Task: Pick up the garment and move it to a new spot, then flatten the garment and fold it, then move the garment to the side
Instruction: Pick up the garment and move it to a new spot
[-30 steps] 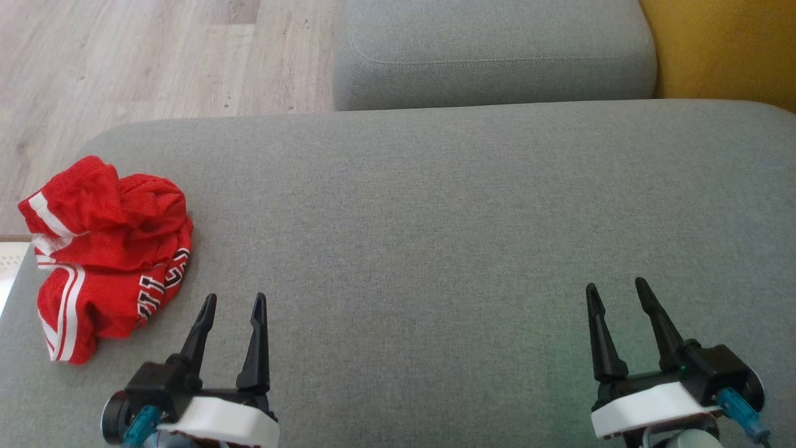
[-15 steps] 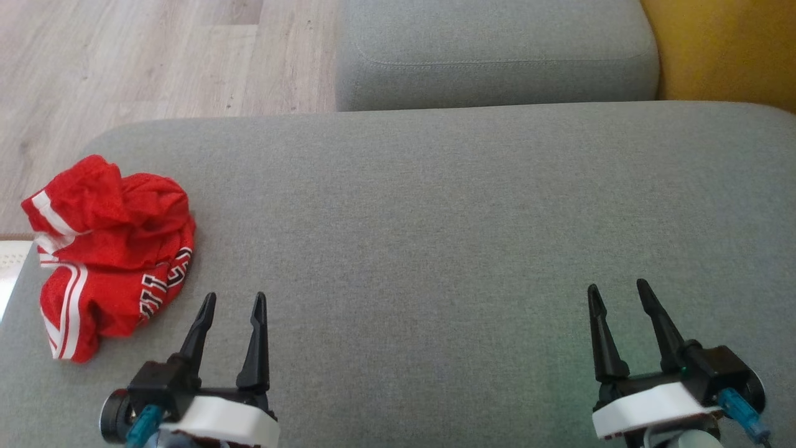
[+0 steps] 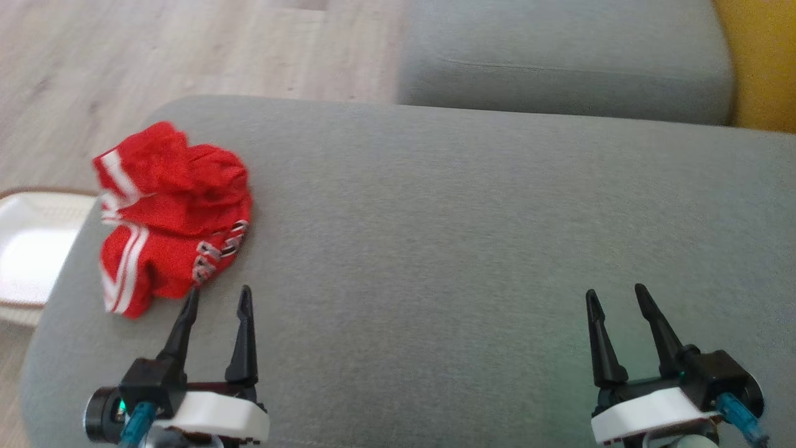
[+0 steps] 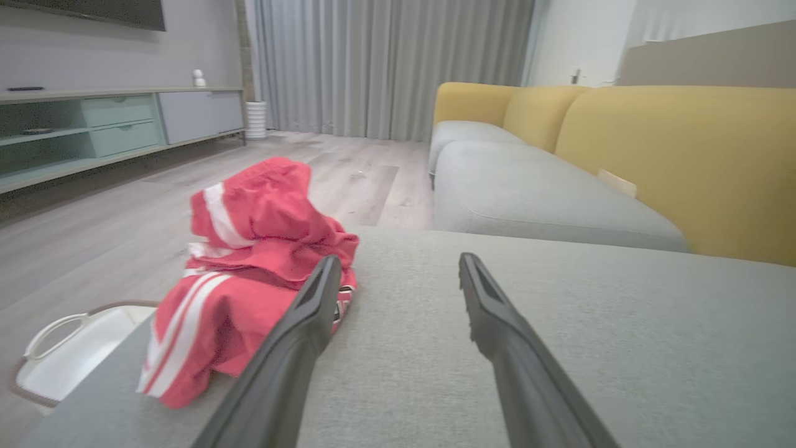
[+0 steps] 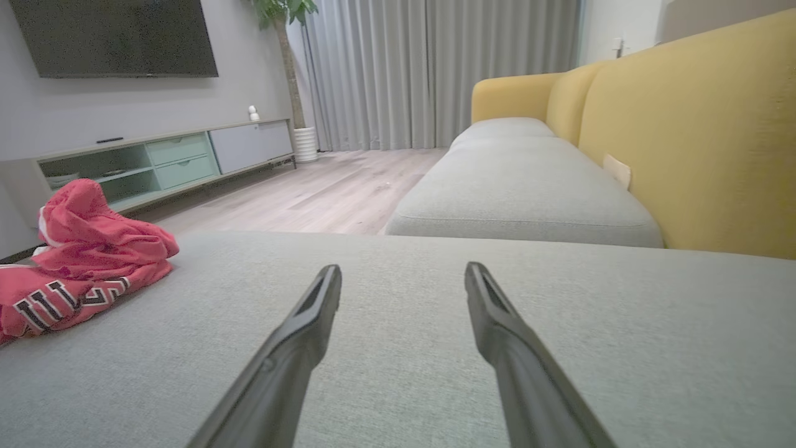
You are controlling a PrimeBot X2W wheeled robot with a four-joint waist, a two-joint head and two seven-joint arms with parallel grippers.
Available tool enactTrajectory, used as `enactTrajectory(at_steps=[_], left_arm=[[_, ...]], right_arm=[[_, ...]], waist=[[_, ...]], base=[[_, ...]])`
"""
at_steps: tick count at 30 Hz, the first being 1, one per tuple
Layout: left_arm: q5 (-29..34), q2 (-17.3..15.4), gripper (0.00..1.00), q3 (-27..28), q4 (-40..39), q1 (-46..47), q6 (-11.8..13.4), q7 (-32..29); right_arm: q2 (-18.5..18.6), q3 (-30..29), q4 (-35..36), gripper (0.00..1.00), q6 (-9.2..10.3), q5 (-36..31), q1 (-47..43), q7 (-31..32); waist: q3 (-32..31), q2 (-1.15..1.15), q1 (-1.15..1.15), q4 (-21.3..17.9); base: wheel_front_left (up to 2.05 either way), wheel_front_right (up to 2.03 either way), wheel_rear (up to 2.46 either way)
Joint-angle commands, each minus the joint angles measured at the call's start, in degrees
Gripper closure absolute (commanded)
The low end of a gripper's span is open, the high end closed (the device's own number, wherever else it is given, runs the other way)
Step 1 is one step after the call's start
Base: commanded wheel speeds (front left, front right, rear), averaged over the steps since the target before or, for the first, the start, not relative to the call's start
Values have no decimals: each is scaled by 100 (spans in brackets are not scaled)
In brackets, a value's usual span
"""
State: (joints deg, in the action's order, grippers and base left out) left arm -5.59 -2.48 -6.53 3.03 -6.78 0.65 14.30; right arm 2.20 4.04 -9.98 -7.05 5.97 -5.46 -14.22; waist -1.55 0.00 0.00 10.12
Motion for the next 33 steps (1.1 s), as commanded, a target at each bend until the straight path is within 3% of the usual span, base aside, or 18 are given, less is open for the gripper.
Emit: enactTrajectory(at_steps=[1, 7, 17, 26, 31, 33], left_arm=[[50, -40, 0, 222, -206, 261, 41, 70], [104, -40, 0, 336, -208, 232, 55, 70], [118, -40, 0, 458, -210, 185, 32, 70], [139, -61, 0, 486, -325, 217, 31, 70], [60, -313, 0, 552, -401, 979, -317, 70], [36, -559, 0, 544, -351, 1545, -501, 66]], right_arm=[[68, 159, 190, 0, -44, -36, 145, -78], [68, 199, 206, 0, -44, -25, 164, -78], [68, 251, 190, 0, -44, 0, 209, -78], [67, 276, 150, 0, -44, -133, 380, -78], [67, 128, 194, 0, -44, -382, 473, -78], [67, 52, 210, 0, -44, -521, 544, -78]], waist=[[1, 0, 0, 350], [29, 0, 0, 1052], [88, 0, 0, 1858], [396, 0, 0, 1986], [796, 0, 0, 1933], [993, 0, 0, 1882]], base=[[0, 0, 0], [0, 0, 0], [0, 0, 0], [0, 0, 0], [0, 0, 0], [0, 0, 0]])
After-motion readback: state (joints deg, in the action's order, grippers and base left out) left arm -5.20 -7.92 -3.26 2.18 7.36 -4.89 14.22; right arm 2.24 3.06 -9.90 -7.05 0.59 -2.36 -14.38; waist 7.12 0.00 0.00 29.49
